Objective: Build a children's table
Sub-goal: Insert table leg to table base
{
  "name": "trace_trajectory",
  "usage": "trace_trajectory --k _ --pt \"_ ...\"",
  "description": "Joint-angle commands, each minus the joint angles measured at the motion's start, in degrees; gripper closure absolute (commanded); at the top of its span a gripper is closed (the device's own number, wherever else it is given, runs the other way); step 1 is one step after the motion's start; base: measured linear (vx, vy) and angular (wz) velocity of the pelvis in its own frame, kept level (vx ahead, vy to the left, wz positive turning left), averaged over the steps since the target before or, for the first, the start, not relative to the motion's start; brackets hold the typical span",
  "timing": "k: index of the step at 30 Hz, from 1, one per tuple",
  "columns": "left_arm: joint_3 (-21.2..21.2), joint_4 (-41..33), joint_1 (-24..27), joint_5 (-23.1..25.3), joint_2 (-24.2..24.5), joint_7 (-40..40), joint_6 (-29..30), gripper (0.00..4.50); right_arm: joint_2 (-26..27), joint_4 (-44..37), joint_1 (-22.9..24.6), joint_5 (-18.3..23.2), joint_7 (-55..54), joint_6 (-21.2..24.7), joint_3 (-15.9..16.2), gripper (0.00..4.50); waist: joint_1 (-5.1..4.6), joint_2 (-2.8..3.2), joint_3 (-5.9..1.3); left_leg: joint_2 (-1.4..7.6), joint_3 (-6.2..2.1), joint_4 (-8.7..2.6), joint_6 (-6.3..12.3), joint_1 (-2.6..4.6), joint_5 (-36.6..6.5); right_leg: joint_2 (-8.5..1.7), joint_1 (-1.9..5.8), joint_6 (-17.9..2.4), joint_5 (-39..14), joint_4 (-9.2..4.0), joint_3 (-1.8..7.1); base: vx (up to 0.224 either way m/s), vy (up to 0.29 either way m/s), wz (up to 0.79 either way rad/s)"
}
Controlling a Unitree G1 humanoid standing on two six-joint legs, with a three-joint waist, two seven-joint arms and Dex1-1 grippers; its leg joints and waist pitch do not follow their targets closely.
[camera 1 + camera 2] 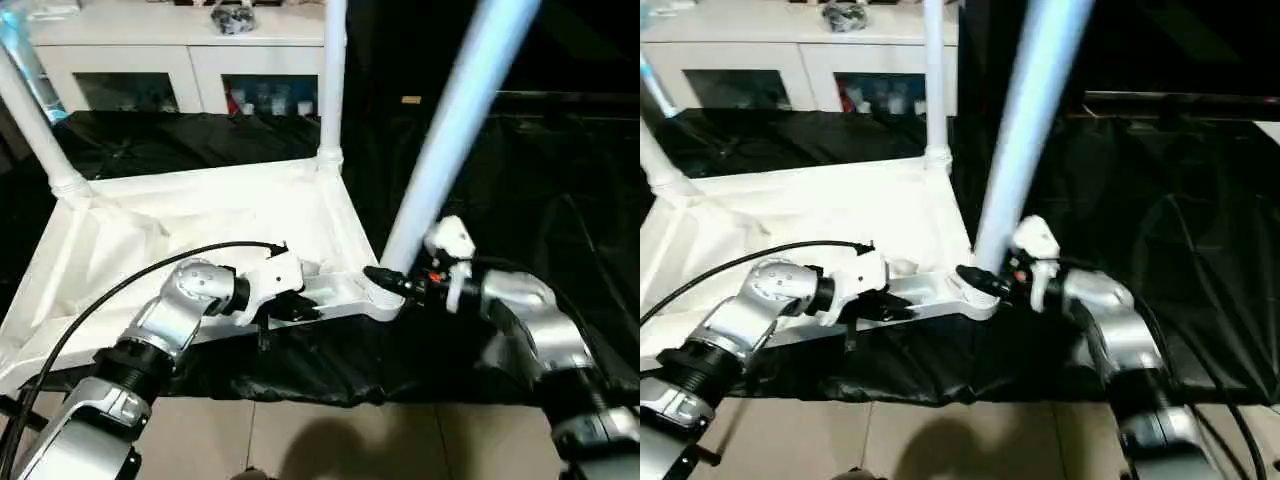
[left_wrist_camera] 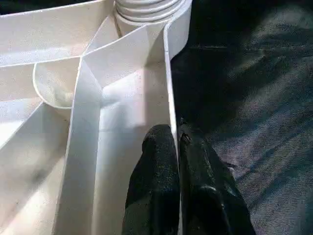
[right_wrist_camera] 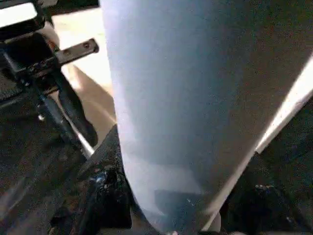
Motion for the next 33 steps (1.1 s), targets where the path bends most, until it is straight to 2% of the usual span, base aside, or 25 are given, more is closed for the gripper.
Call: trace_trajectory --k 1,4,6,8,11,14,15,20,22,23,26,28,29,31,33 --pt "-1.7 1.0 -0.3 1.9 1.3 -1.6 0.1 4.5 0.2 3.6 1.2 -2.4 4.5 2.1 4.7 2.61 0.13 0.13 -1.92 3.89 -1.82 -5.26 -1.91 1.23 -22.4 -5.35 0.42 -11.8 -15.4 -5.8 2.86 0.0 0.0 0.0" --pt "-1.8 0.2 -0.9 1.6 2.2 -3.2 0.2 4.5 0.0 5.4 0.4 -3.2 6.9 1.3 5.7 2.61 0.23 0.08 -2.21 3.82 -1.58 -5.07 -1.19 1.15 -19.8 -5.17 0.73 -13.1 -9.7 -5.31 2.74 0.0 0.0 0.0" --pt "-1.7 0.1 -1.2 1.3 2.4 -3.6 0.4 4.5 -0.1 5.6 0.4 -3.2 7.4 0.9 5.9 2.61 0.42 0.03 -2.35 3.74 -1.3 -4.78 0.22 1.04 -16.1 -5.04 1.03 -14.4 -3.8 -4.9 2.55 0.0 0.0 0.0" --pt "-1.6 0.0 -1.7 1.0 2.7 -4.5 0.1 4.5 -0.3 5.7 0.5 -3.4 8.8 0.1 6.3 2.61 0.59 0.05 -2.42 3.74 -1.26 -4.65 0.99 1.02 -14.9 -5.1 1.21 -14.8 -2.4 -4.78 2.4 0.0 0.0 0.0" --pt "-1.5 0.7 -2.5 0.8 2.9 -5.5 -1.0 4.5 -0.5 5.6 0.7 -3.5 10.3 -0.8 6.6 2.61 0.59 0.25 -2.25 3.81 -1.3 -4.8 0.91 1.04 -15.5 -5.05 1.16 -14.9 -3.5 -4.85 2.35 0.0 0.0 0.0" --pt "-1.4 2.1 -3.7 0.8 3.4 -6.7 -1.7 4.5 -0.4 5.0 1.3 -3.7 11.2 -2.4 6.8 2.61 0.57 0.25 -1.97 3.93 -1.34 -5.09 0.08 1.26 -18.2 -5.09 0.97 -14.7 -6.9 -5.18 2.45 0.0 0.0 0.0" --pt "-1.2 2.7 -4.3 0.7 3.3 -6.7 -1.7 4.5 -0.1 4.6 1.5 -3.6 11.2 -2.5 6.7 2.61 0.57 0.55 -1.85 3.93 -1.38 -5.19 -0.34 1.35 -19.3 -5.05 0.82 -14.5 -8.0 -5.28 2.49 0.0 0.0 0.0" --pt "-0.5 3.6 -5.3 0.6 2.7 -5.3 -1.0 4.5 0.9 4.2 1.7 -3.2 10.3 -2.7 6.0 2.61 0.59 0.39 -1.77 3.99 -1.47 -5.4 -0.98 1.44 -20.5 -5.21 0.79 -14.4 -9.3 -5.39 2.63 0.0 0.0 0.0" --pt "1.0 3.4 -6.1 0.9 1.2 -0.8 1.8 4.5 2.6 6.3 0.8 -3.9 5.1 -3.9 4.1 2.61 0.56 0.41 -1.82 4.1 -1.48 -5.48 -1.33 1.47 -21.0 -5.4 0.73 -14.6 -10.0 -5.37 2.69 0.0 0.0 0.0" --pt "1.0 3.4 -6.1 0.9 1.2 -0.8 1.8 4.5 2.6 6.3 0.8 -3.9 5.1 -3.9 4.1 2.61 0.52 0.42 -1.74 4.08 -1.5 -5.51 -1.53 1.5 -21.4 -5.45 0.61 -14.7 -10.5 -5.41 2.72 0.0 0.0 0.0" --pt "3.2 2.7 -6.5 0.5 -1.1 4.9 6.2 4.5 4.4 9.9 -1.1 -5.1 -3.3 -4.4 1.7 2.61 0.35 0.35 -1.55 3.97 -1.7 -5.67 -2.44 1.64 -22.7 -5.6 0.53 -13.9 -15.2 -5.84 2.77 0.0 0.0 0.0" --pt "4.5 -1.0 -6.1 1.2 -3.8 10.8 12.1 4.5 6.6 14.1 -3.5 -6.0 -12.9 -4.1 -0.7 2.61 0.14 0.37 -1.6 3.98 -1.9 -5.73 -3.27 1.51 -22.6 -5.75 0.55 -13.5 -16.5 -5.84 2.8 0.0 0.0 0.0" --pt "4.4 -2.9 -5.7 1.9 -4.8 12.6 14.0 4.5 7.5 15.6 -4.4 -6.2 -16.0 -3.8 -1.3 2.61 -0.07 0.42 -1.63 3.95 -2.09 -5.86 -3.39 1.21 -21.7 -5.74 0.8 -13.5 -15.5 -5.7 2.67 0.0 0.0 0.0" --pt "4.0 -5.9 -4.9 2.8 -6.7 14.9 16.8 4.5 8.9 18.1 -5.9 -6.5 -20.0 -3.0 -1.9 2.61 -0.1 0.47 -1.82 3.88 -1.98 -5.8 -2.98 1.15 -20.5 -5.48 0.81 -13.2 -13.7 -5.66 2.62 0.0 0.0 0.0" --pt "4.0 -7.1 -4.6 2.9 -7.7 16.0 18.2 4.5 9.5 19.3 -6.5 -6.7 -21.5 -2.7 -2.2 2.61 0.09 0.5 -2.37 3.68 -1.45 -5.07 -1.21 1.05 -15.0 -5.1 1.0 -14.6 -2.9 -5.03 2.54 0.0 0.0 0.0"
